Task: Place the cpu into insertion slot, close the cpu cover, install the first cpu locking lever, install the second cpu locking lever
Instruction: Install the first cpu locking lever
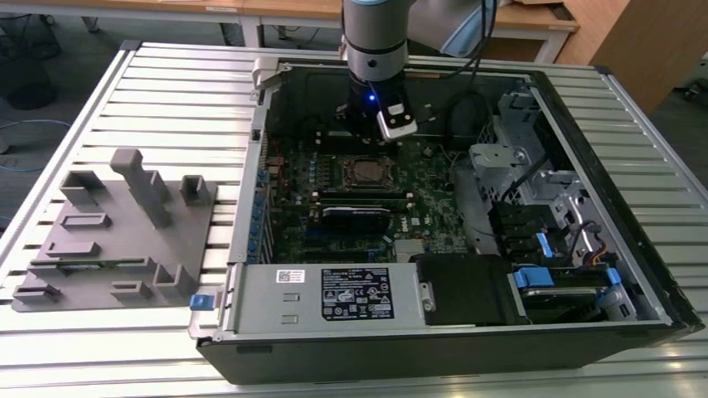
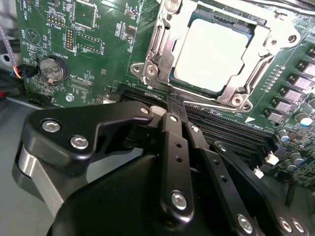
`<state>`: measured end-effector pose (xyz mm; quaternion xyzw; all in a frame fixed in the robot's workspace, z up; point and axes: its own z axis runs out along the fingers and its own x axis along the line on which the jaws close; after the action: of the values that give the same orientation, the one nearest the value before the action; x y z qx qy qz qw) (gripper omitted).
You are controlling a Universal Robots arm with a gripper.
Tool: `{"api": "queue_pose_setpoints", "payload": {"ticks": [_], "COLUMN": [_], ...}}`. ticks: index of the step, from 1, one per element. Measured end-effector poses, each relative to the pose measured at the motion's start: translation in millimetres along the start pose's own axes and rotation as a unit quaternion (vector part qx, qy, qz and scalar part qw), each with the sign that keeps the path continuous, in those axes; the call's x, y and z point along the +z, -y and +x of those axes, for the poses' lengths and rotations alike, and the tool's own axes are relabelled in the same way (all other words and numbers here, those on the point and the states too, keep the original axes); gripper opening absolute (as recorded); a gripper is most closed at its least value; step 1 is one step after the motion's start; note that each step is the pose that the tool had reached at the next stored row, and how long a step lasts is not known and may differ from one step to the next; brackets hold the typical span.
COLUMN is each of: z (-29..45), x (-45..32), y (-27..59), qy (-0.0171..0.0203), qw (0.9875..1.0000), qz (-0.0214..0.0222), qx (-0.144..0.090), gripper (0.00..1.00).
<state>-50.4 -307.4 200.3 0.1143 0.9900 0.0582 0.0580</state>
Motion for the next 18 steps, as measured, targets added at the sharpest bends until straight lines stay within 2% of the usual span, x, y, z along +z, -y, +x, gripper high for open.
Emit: {"api": "queue_pose_setpoints", "payload": {"ticks": [7, 18], "z": [1.0, 1.2], "x": [0.0, 0.3], "y": [-0.5, -2.0], "qy": [0.0004, 0.0032], "qw": [0.9999, 0.9995], "qz": [-0.0033, -0.0011], "qx": [0.011, 0.032], "gripper": [0.11, 0.11]}}
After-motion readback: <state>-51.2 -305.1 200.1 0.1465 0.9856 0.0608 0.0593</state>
